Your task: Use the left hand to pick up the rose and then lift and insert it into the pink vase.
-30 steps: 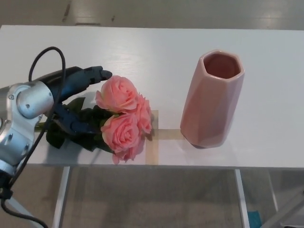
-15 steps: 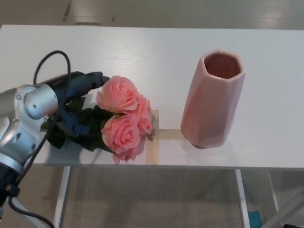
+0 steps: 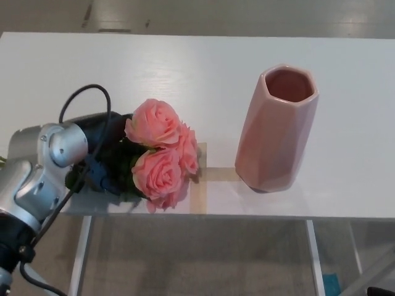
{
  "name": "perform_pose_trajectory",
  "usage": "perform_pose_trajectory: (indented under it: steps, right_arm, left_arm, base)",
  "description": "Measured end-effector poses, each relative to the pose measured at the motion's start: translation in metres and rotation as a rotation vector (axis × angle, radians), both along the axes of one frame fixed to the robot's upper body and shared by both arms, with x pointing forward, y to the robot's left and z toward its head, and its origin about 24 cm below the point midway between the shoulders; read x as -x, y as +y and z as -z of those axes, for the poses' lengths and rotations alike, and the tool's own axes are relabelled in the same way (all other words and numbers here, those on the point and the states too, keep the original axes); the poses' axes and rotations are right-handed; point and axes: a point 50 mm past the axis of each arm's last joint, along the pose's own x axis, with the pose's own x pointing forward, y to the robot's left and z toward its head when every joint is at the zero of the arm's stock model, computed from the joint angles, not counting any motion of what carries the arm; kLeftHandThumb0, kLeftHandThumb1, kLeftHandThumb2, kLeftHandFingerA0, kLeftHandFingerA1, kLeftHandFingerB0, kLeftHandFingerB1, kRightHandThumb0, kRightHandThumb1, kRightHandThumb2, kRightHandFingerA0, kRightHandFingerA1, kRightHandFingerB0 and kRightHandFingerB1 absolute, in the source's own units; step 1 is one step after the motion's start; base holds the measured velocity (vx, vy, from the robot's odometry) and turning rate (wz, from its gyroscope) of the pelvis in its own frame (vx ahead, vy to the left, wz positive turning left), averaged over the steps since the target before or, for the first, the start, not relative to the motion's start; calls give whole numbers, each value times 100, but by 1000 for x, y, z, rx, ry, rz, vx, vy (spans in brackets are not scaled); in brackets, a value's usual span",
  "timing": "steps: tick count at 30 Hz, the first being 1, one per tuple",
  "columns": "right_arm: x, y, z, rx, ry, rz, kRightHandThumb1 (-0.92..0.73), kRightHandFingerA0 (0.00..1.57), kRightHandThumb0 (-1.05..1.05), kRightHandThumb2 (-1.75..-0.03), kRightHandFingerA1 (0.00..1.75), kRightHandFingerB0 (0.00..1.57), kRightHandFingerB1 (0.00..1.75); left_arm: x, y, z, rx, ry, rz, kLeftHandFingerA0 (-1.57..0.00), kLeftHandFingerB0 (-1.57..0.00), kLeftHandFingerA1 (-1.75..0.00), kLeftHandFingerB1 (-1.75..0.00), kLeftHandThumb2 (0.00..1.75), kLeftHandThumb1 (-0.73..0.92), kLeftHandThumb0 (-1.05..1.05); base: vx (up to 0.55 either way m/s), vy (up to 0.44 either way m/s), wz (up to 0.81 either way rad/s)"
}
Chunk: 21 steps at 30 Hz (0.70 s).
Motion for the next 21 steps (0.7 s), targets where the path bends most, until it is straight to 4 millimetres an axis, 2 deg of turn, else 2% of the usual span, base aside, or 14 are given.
perform_pose_trajectory:
  steps: [3,4,6,8,9,10,11,12,13,14,15,16,17,21]
  right_arm:
    - [0,0,0,-1,-1,3,-65,59,-23,-59,50,57,48]
    - [0,0,0,-2,-2,3,-65,59,-23,-59,50,57,48]
    - [-1,0,0,-3,-4,4,-65,59,-23,-59,50,57,48]
    - [-2,0,-1,-5,-7,4,-65,58,-23,-59,50,57,48]
    - [-2,0,-1,-5,-8,5,-65,58,-23,-59,50,57,48]
    - [-2,0,-1,-6,-9,5,-65,58,-23,-59,50,57,48]
    - [-2,0,-1,-6,-10,6,-65,58,-23,-59,50,57,48]
    - [-3,0,-1,-6,-11,6,-65,58,-23,-59,50,57,48]
    - [-3,0,-2,-6,-13,6,-65,59,-23,-59,50,58,48]
    - [-3,0,-2,-6,-13,6,-65,58,-23,-59,50,58,48]
    - [-4,0,-2,-6,-15,6,-65,58,-23,-59,50,58,48]
    - [-4,0,-2,-6,-16,6,-65,58,-23,-59,49,58,48]
    - [-4,0,-2,-6,-16,6,-65,58,-23,-59,49,57,48]
    - [-5,0,-3,-7,-20,5,-65,58,-23,-59,50,57,48]
  left_arm:
    - [0,-3,5,-22,15,8,0,0,-16,-19,69,31,-44]
    - [0,-4,5,-32,17,11,-3,0,-23,-16,65,38,-34]
    - [0,-5,5,-53,19,17,-5,0,-29,-16,66,40,-30]
    - [-2,-6,6,-82,19,24,-21,0,-40,-15,67,45,-24]
    - [-2,-6,6,-94,19,25,-42,0,-36,-20,56,52,-20]
    - [-3,-5,6,-107,20,23,-42,0,-36,-20,56,52,-20]
    - [-4,-5,6,-113,19,19,-56,0,-41,-23,57,53,-19]
    - [-5,-4,6,-117,17,17,-56,0,-41,-23,57,53,-19]
    - [-6,-4,5,-118,15,15,-71,-12,-77,-29,60,62,-23]
    - [-7,-4,5,-119,14,13,-80,-29,-86,-31,60,68,-16]
    - [-9,-2,5,-112,6,4,-80,-29,-86,-31,60,68,-16]
    - [-9,-2,4,-108,-1,-2,-89,-45,-81,-35,61,70,-16]
    - [-11,-2,4,-104,-13,-6,-110,-68,-72,-45,61,70,-18]
    - [-12,-8,4,-125,-64,7,-110,-74,-86,-50,61,71,-22]
  base:
    - [0,0,0]
    - [0,0,0]
    - [0,0,0]
    - [0,0,0]
    - [0,0,0]
    - [0,0,0]
    - [0,0,0]
    - [0,0,0]
    - [0,0,0]
    - [0,0,0]
    - [0,0,0]
    - [0,0,0]
    - [0,0,0]
    - [0,0,0]
